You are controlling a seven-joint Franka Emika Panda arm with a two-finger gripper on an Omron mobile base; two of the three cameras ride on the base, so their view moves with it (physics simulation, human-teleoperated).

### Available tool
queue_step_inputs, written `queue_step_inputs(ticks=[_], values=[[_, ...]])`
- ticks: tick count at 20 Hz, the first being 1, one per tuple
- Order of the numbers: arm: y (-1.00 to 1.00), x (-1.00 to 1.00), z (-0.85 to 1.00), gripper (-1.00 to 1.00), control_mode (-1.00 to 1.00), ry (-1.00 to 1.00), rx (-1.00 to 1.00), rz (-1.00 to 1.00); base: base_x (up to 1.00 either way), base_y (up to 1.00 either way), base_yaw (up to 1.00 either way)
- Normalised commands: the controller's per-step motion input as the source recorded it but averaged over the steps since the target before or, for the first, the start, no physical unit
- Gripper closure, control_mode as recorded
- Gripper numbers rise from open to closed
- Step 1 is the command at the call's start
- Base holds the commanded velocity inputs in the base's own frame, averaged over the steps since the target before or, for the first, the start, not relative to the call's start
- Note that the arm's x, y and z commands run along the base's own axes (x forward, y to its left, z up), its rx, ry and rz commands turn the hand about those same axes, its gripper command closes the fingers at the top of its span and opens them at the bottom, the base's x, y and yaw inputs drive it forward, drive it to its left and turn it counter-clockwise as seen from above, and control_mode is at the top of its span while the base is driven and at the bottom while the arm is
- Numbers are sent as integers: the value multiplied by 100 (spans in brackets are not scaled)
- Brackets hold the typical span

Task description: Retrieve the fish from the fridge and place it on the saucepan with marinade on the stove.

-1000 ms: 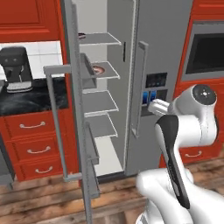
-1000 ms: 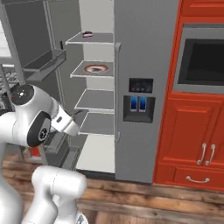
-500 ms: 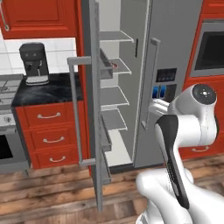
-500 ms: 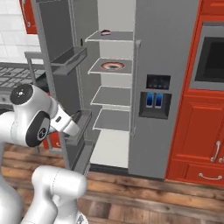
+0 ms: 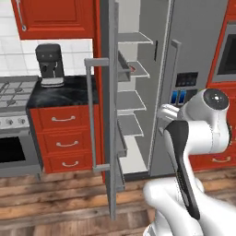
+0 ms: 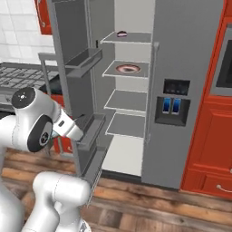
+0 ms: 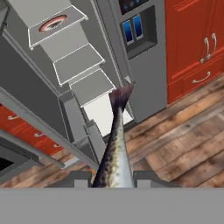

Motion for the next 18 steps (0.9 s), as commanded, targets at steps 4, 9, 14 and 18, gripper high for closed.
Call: queue_step_inputs(ticks=[4, 9, 14, 18], values=[[0, 0, 0, 100, 100, 0, 0, 0, -78, 65, 53], [0, 0, 0, 100, 100, 0, 0, 0, -74, 46, 62], [0, 0, 0, 100, 100, 0, 0, 0, -69, 35, 66], [0, 0, 0, 100, 100, 0, 0, 0, -63, 33, 67]])
